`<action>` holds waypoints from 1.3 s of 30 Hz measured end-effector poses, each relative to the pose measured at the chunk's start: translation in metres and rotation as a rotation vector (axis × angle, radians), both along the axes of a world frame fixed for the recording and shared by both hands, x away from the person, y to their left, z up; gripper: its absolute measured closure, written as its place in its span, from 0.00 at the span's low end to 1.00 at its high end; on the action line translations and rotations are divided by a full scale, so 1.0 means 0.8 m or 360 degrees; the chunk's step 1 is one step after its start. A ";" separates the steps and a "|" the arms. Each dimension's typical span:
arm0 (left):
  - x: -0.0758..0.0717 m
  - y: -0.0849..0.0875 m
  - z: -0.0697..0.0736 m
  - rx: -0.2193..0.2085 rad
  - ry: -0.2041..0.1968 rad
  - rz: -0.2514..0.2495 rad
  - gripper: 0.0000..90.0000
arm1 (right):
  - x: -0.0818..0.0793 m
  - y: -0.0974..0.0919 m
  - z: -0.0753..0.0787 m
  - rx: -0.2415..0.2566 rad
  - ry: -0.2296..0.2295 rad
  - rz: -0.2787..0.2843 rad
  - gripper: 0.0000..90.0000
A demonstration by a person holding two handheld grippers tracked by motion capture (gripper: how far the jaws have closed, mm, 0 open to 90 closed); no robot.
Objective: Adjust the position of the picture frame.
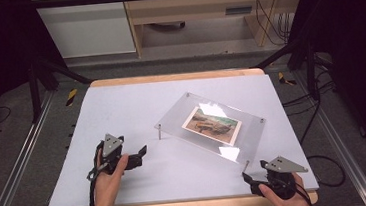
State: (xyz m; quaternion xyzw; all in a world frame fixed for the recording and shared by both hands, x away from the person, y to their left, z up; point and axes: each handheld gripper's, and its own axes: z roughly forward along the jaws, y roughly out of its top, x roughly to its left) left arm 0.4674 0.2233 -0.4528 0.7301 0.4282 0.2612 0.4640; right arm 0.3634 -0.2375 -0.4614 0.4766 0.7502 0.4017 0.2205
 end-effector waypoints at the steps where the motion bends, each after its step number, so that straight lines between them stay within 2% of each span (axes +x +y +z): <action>1: 0.000 0.002 0.000 0.0006 -0.0004 0.0011 0.08 | 0.000 0.001 -0.001 -0.0001 0.0006 0.0008 0.32; 6: -0.002 0.004 -0.005 0.0028 -0.0023 0.0038 0.08 | -0.002 0.002 -0.009 -0.0001 -0.0044 0.0004 0.36; 11: -0.007 0.001 -0.004 0.0054 -0.0051 0.0014 0.08 | -0.004 0.004 -0.014 -0.0007 -0.0095 0.0008 0.37; 17: -0.012 -0.001 -0.005 0.0046 -0.0039 -0.0022 0.08 | -0.005 0.007 -0.016 0.0037 -0.0072 -0.0003 0.38; 23: -0.013 -0.001 -0.003 0.0029 -0.0024 -0.0033 0.08 | -0.002 0.007 -0.016 0.0070 -0.0057 -0.0024 0.28; 24: -0.012 -0.002 -0.004 0.0030 -0.0019 -0.0036 0.08 | 0.000 0.007 -0.017 0.0095 -0.0041 -0.0013 0.25; 27: -0.012 -0.003 -0.004 0.0045 -0.0011 -0.0044 0.08 | 0.000 0.008 -0.017 0.0115 -0.0025 -0.0019 0.25; 29: -0.012 -0.004 -0.002 0.0058 -0.0010 -0.0048 0.08 | 0.000 0.011 -0.017 0.0111 -0.0026 -0.0011 0.26; 30: -0.015 -0.003 0.002 0.0056 -0.0026 -0.0033 0.08 | 0.000 0.014 -0.017 0.0080 -0.0041 -0.0001 0.28; 33: -0.018 0.000 0.006 0.0042 -0.0028 -0.0017 0.08 | 0.000 0.016 -0.017 0.0063 -0.0050 -0.0010 0.31; 35: -0.025 0.006 0.008 0.0091 -0.0013 0.0023 0.08 | 0.003 0.016 -0.018 0.0076 -0.0044 -0.0028 0.36; 39: -0.031 0.017 0.005 0.0069 0.0033 0.0078 0.08 | 0.006 0.018 -0.020 0.0088 -0.0049 -0.0034 0.44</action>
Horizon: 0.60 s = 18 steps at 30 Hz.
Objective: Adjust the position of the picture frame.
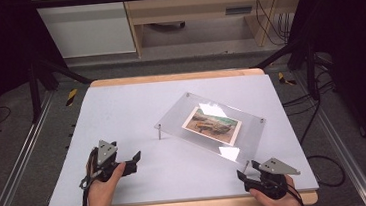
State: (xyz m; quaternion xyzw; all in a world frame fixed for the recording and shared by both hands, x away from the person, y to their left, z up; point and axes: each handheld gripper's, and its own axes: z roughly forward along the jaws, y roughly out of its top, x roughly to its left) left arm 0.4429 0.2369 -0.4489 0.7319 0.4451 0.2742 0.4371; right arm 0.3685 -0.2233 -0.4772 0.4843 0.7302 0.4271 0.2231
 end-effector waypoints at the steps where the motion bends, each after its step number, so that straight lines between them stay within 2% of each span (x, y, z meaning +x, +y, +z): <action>1: -0.001 0.003 -0.001 -0.0024 0.0016 0.0021 0.08 | 0.002 0.000 -0.001 0.0017 0.0006 0.0002 0.46; 2: 0.000 0.005 0.001 -0.0040 0.0023 0.0024 0.08 | 0.005 0.002 -0.003 0.0043 0.0011 0.0002 0.52; 4: 0.000 0.004 0.002 -0.0044 0.0027 0.0023 0.09 | 0.006 0.002 -0.003 0.0051 0.0006 0.0001 0.53; 8: 0.001 -0.003 0.002 -0.0055 0.0017 0.0008 0.12 | 0.013 0.008 -0.005 0.0041 0.0009 0.0020 0.64; 10: 0.001 -0.005 0.001 -0.0053 0.0004 0.0001 0.12 | 0.014 0.009 -0.006 0.0050 0.0017 0.0025 0.66; 11: 0.002 -0.007 0.001 -0.0043 -0.0005 -0.0001 0.13 | 0.018 0.010 -0.008 0.0060 0.0017 0.0031 0.72; 12: 0.002 -0.009 0.000 -0.0037 -0.0014 -0.0003 0.13 | 0.018 0.010 -0.008 0.0060 0.0017 0.0031 0.72; 13: 0.002 -0.011 0.000 -0.0031 -0.0017 -0.0014 0.15 | 0.020 0.011 -0.008 0.0082 0.0015 0.0035 0.77; 18: 0.001 -0.016 -0.001 -0.0006 -0.0025 -0.0039 0.18 | 0.020 0.007 -0.009 0.0119 0.0019 0.0012 0.84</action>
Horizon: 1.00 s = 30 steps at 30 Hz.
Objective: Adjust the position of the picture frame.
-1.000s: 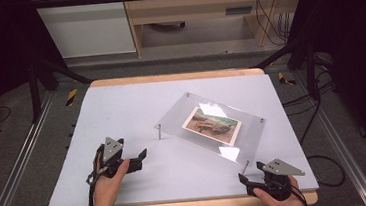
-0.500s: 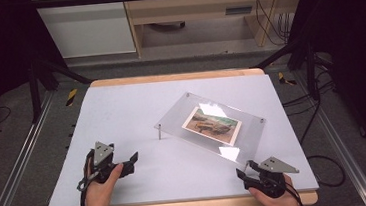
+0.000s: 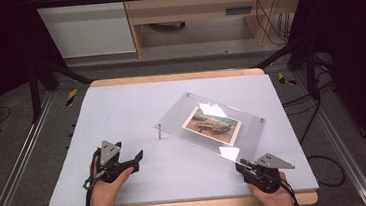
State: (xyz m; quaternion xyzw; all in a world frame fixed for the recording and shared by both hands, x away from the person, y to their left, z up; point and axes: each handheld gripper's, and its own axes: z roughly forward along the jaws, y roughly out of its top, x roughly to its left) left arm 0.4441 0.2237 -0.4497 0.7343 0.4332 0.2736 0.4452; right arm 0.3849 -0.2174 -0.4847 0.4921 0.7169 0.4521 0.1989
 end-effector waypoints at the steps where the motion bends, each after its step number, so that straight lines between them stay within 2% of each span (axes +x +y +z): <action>1: 0.001 -0.002 0.000 0.0005 -0.0002 -0.0008 0.20 | -0.001 -0.004 -0.001 0.0036 0.0007 -0.0016 0.87; 6: 0.001 -0.006 -0.002 0.0013 0.0013 -0.0017 0.27 | -0.002 -0.008 -0.001 0.0069 0.0007 -0.0030 0.94; 8: 0.001 -0.008 -0.002 0.0022 0.0006 -0.0026 0.29 | -0.002 -0.009 -0.001 0.0078 0.0009 -0.0034 0.94; 9: 0.003 -0.011 -0.002 -0.0002 0.0009 -0.0037 0.31 | -0.002 -0.009 -0.001 0.0085 0.0012 -0.0032 0.94; 11: 0.004 -0.013 -0.002 -0.0003 0.0007 -0.0053 0.33 | -0.003 -0.010 0.000 0.0087 0.0017 -0.0035 0.94; 12: 0.008 -0.017 -0.001 -0.0020 0.0006 -0.0066 0.39 | -0.003 -0.010 0.000 0.0080 0.0014 -0.0033 0.94; 14: 0.010 -0.019 0.000 -0.0029 0.0008 -0.0081 0.44 | -0.003 -0.009 0.001 0.0081 0.0017 -0.0037 0.94; 18: 0.023 -0.029 0.001 -0.0038 0.0031 -0.0130 0.52 | -0.001 -0.010 0.001 0.0085 0.0022 -0.0028 0.94; 21: 0.044 -0.036 -0.005 -0.0018 0.0069 -0.0146 0.59 | -0.001 -0.010 0.001 0.0089 0.0027 -0.0026 0.94; 22: 0.049 -0.039 -0.008 0.0016 0.0085 -0.0158 0.60 | -0.001 -0.010 0.002 0.0082 0.0026 -0.0024 0.94; 23: 0.055 -0.043 -0.010 0.0037 0.0097 -0.0169 0.61 | -0.001 -0.010 0.001 0.0083 0.0029 -0.0022 0.94; 26: 0.065 -0.048 -0.012 0.0030 0.0124 -0.0183 0.61 | 0.000 -0.010 0.001 0.0088 0.0031 -0.0019 0.94; 28: 0.079 -0.055 -0.013 0.0076 0.0142 -0.0188 0.62 | 0.000 -0.011 0.002 0.0094 0.0037 -0.0014 0.94; 30: 0.088 -0.059 -0.016 0.0085 0.0156 -0.0184 0.62 | 0.000 -0.011 0.001 0.0097 0.0036 -0.0013 0.94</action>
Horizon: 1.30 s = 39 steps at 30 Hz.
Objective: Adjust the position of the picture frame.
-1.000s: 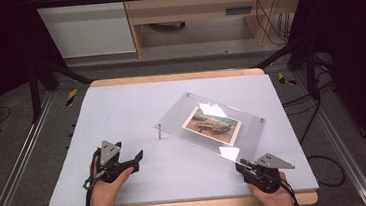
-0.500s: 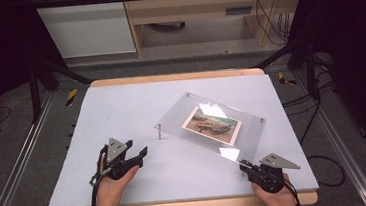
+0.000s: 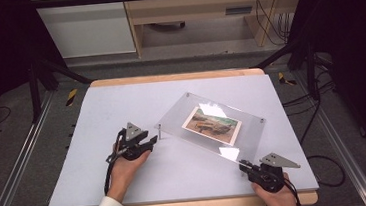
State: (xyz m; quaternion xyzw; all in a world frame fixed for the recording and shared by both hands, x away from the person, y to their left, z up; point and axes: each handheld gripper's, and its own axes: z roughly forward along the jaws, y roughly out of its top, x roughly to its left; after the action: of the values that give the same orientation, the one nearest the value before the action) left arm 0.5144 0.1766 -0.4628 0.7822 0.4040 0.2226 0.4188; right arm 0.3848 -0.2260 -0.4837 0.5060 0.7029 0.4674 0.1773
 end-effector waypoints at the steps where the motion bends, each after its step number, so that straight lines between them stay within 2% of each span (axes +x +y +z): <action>1: 0.007 -0.004 -0.004 0.0005 0.0005 0.0008 0.64 | 0.000 0.000 0.000 -0.0001 -0.0002 0.0003 0.94; 6: 0.015 -0.016 -0.009 -0.0004 -0.0034 -0.0036 0.66 | 0.001 0.000 0.000 0.0001 0.0001 0.0006 0.94; 10: 0.019 -0.022 -0.010 0.0006 -0.0034 -0.0023 0.66 | 0.000 0.000 0.000 0.0003 0.0004 0.0001 0.94; 15: 0.028 -0.028 -0.011 -0.0047 -0.0039 -0.0011 0.71 | 0.000 0.000 0.000 0.0006 0.0007 0.0002 0.94; 17: 0.030 -0.030 -0.013 -0.0049 -0.0033 -0.0026 0.74 | 0.000 0.000 0.000 0.0010 0.0007 0.0002 0.94; 19: 0.031 -0.030 -0.013 -0.0048 -0.0035 -0.0025 0.75 | 0.001 -0.001 0.000 0.0012 0.0008 0.0003 0.94; 25: 0.034 -0.030 -0.015 -0.0103 -0.0019 -0.0016 0.82 | 0.001 -0.001 0.000 0.0010 0.0009 0.0005 0.94; 31: 0.036 -0.035 -0.018 -0.0114 -0.0028 -0.0034 0.88 | 0.001 -0.001 0.000 0.0019 0.0011 0.0006 0.94; 39: 0.036 -0.035 -0.019 -0.0131 -0.0030 -0.0002 0.93 | 0.001 -0.001 0.000 0.0025 0.0012 0.0004 0.94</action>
State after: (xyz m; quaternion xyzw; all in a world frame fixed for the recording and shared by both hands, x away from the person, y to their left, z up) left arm 0.5429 0.1483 -0.4776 0.7624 0.4082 0.2129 0.4547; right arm 0.3856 -0.2268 -0.4835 0.5083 0.7004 0.4713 0.1702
